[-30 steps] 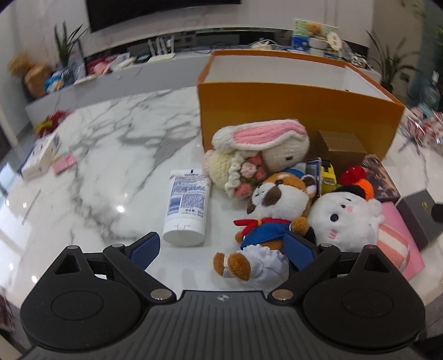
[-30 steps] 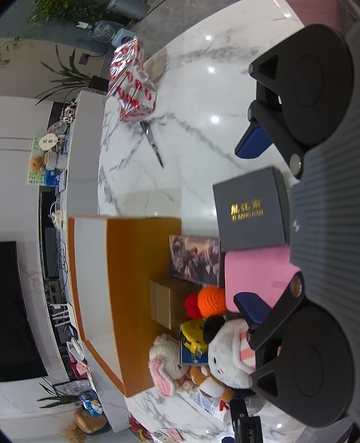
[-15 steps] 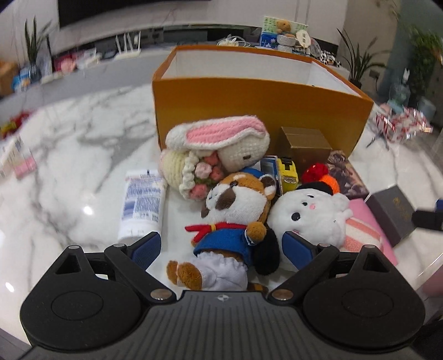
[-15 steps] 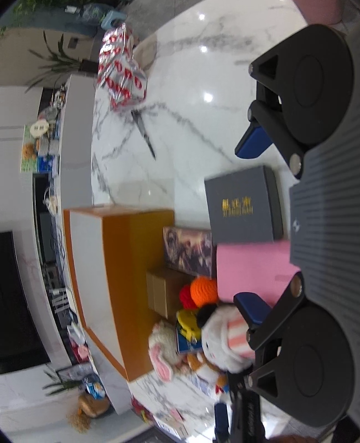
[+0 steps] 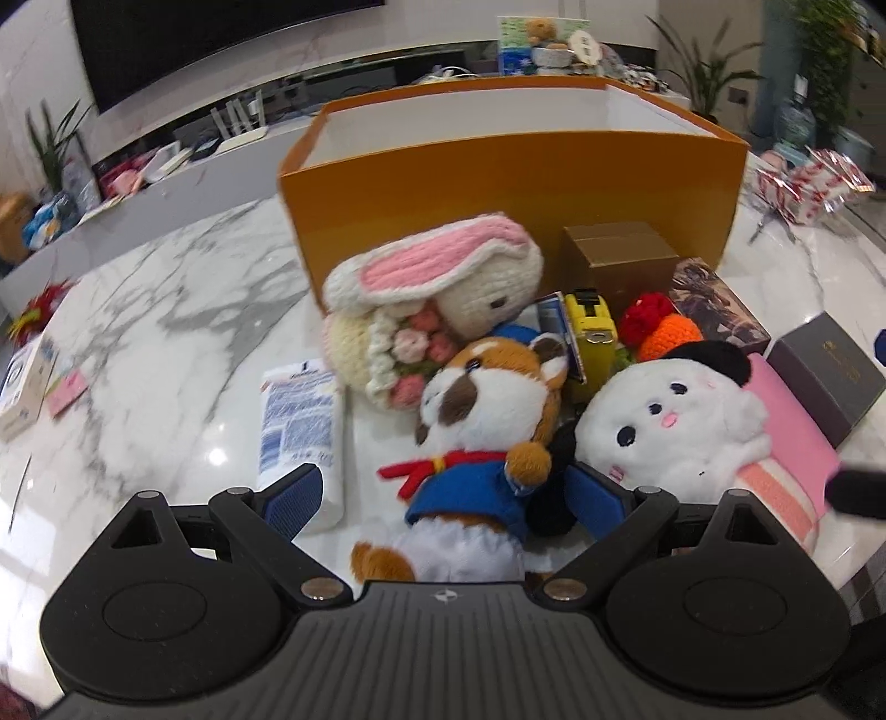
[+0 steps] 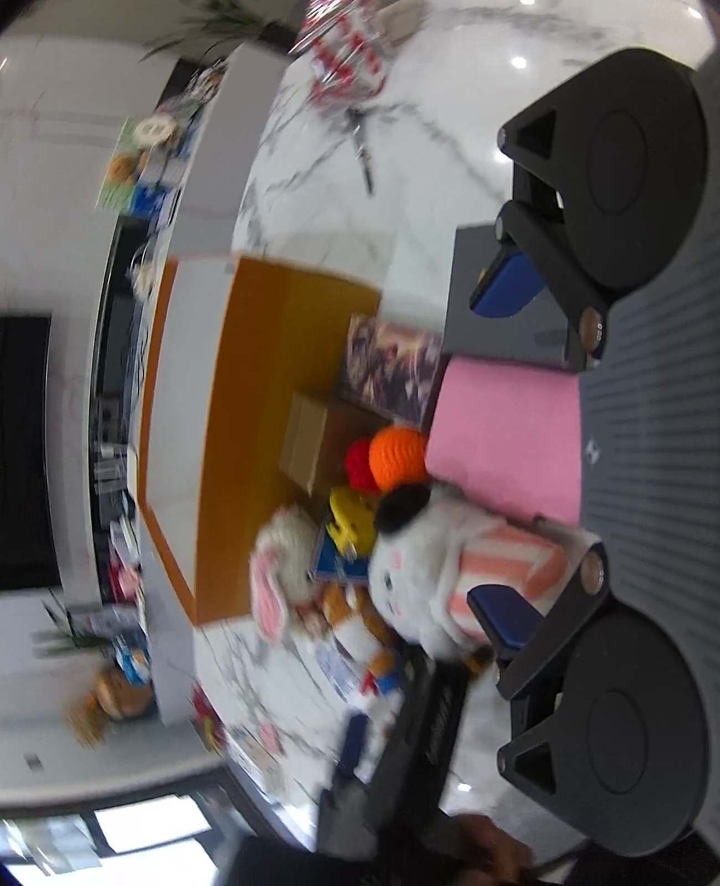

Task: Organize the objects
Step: 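Move left gripper to the brown plush dog while right gripper approaches the pink-striped white plush, then close left gripper on the plush dog while right gripper closes on the white plush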

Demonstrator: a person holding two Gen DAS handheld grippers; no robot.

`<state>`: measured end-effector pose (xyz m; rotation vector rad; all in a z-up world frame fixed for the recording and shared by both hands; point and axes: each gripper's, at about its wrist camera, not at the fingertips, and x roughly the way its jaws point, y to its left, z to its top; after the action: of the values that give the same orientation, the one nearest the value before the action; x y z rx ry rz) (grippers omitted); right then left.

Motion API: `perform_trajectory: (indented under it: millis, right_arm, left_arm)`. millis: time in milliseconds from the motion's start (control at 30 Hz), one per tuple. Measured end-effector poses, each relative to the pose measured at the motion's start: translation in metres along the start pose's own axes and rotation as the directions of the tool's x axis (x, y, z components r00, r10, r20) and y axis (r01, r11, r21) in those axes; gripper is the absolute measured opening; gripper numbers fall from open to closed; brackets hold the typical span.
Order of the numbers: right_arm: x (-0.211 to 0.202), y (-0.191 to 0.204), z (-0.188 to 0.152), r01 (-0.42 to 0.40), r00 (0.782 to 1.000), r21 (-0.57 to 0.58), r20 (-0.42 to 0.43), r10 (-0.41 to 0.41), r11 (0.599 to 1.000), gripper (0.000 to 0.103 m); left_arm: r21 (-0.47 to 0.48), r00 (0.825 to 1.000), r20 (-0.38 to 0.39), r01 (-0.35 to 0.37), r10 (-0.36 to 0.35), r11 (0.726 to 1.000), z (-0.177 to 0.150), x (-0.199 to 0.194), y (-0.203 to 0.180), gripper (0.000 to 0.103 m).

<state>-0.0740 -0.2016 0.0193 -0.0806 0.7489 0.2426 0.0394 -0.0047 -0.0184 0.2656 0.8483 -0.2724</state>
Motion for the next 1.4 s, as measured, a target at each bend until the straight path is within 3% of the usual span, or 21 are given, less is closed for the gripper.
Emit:
perform_trajectory:
  millis: [200, 300, 367, 433, 533, 633, 767, 967, 1100, 1167, 1400]
  right_arm:
    - [0.002, 0.026, -0.003, -0.093, 0.995, -0.116, 0.021, 0.096, 0.989, 0.102]
    - [0.005, 0.037, -0.003, -0.101, 0.993, -0.14, 0.039, 0.107, 0.985, 0.102]
    - [0.01, 0.041, -0.002, -0.082, 0.995, -0.134, 0.04, 0.088, 0.988, 0.102]
    - [0.017, 0.044, -0.002, -0.061, 0.997, -0.13, 0.036, 0.066, 0.99, 0.102]
    - [0.024, 0.048, -0.003, -0.04, 0.998, -0.14, 0.04, 0.046, 0.989, 0.101]
    - [0.034, 0.053, 0.0, -0.028, 0.998, -0.147, 0.043, 0.035, 0.989, 0.1]
    - [0.047, 0.063, 0.001, -0.012, 0.999, -0.167, 0.029, 0.017, 0.986, 0.091]
    - [0.054, 0.064, -0.001, 0.021, 1.0, -0.168, 0.015, -0.019, 0.986, 0.091]
    - [0.056, 0.057, 0.001, -0.006, 1.0, -0.124, 0.005, 0.006, 0.992, 0.089]
    - [0.058, 0.054, 0.0, -0.029, 1.0, -0.106, -0.009, 0.028, 0.994, 0.078]
    - [0.058, 0.05, 0.001, -0.048, 0.999, -0.069, -0.006, 0.048, 0.996, 0.076]
  left_arm:
    - [-0.055, 0.998, -0.021, 0.059, -0.06, 0.997, 0.004, 0.011, 0.009, 0.103]
    - [-0.08, 0.997, -0.027, 0.072, -0.075, 0.994, 0.003, 0.012, 0.012, 0.103]
    - [-0.111, 0.995, -0.036, 0.09, -0.095, 0.99, 0.004, 0.011, 0.015, 0.097]
    - [-0.149, 0.992, -0.046, 0.112, -0.12, 0.982, 0.003, 0.012, 0.018, 0.084]
    - [-0.189, 0.989, -0.056, 0.122, -0.135, 0.974, 0.001, 0.01, 0.021, 0.081]
    - [-0.188, 0.99, -0.052, 0.117, -0.129, 0.975, 0.003, 0.01, 0.02, 0.081]
    - [-0.208, 0.99, -0.048, 0.123, -0.135, 0.97, 0.004, 0.012, 0.022, 0.083]
    - [-0.179, 0.988, -0.013, 0.147, -0.152, 0.973, 0.005, 0.007, 0.024, 0.083]
    - [-0.135, 0.983, -0.033, 0.172, -0.178, 0.976, 0.003, 0.014, 0.024, 0.083]
    - [-0.12, 0.981, -0.041, 0.183, -0.189, 0.976, 0.003, 0.018, 0.024, 0.083]
    - [-0.145, 0.968, -0.047, 0.236, -0.245, 0.961, 0.0, 0.025, 0.031, 0.081]
